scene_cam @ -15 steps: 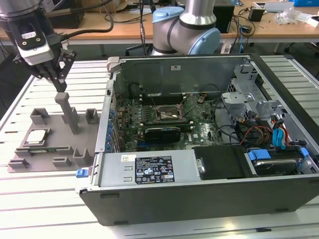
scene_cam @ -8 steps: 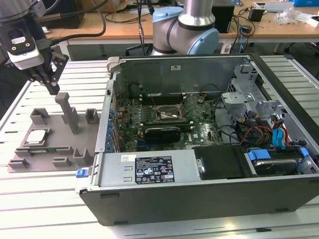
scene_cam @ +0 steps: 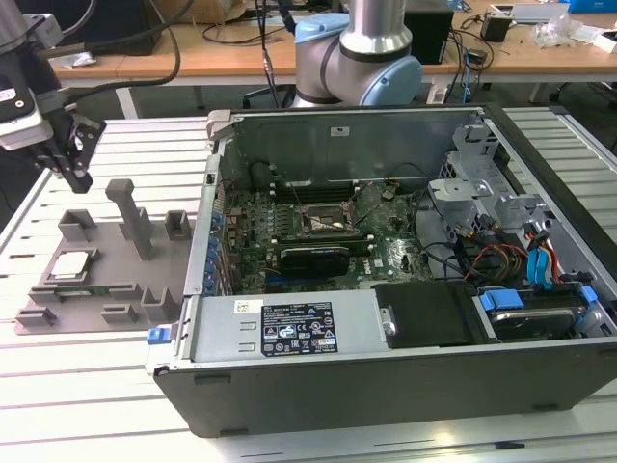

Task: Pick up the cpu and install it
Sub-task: 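Reach for the cpu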

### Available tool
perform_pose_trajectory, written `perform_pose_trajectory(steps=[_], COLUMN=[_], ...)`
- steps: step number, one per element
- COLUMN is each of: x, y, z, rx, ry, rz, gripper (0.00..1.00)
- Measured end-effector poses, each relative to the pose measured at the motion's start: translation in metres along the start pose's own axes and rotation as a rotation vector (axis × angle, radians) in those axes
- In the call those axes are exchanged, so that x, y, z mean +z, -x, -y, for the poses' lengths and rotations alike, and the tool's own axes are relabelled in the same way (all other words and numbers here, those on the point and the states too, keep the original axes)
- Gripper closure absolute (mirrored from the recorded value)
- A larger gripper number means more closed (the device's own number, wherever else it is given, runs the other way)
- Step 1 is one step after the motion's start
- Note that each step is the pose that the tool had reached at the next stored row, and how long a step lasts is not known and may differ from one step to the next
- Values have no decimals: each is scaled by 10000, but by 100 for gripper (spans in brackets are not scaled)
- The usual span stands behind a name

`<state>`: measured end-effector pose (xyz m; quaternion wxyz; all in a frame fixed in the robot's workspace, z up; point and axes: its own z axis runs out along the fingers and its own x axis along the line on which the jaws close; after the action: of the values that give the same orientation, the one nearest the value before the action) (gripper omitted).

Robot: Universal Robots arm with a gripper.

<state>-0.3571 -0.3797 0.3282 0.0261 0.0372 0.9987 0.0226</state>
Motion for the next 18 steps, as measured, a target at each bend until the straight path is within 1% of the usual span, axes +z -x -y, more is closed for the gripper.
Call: perform_pose_trajectory(steps=[1, 3, 4, 14, 15, 18], x=[16, 35, 53, 189, 214, 247], y=[-41, -89, -128, -373, -418, -480], z=[0, 1, 2, 24, 28, 35], rx=[1, 0, 1, 1, 1, 1], ry=[0, 0, 0, -1, 0, 0], rz=[0, -1, -1, 0, 0, 0], gripper=[89, 89, 89, 89, 89, 89])
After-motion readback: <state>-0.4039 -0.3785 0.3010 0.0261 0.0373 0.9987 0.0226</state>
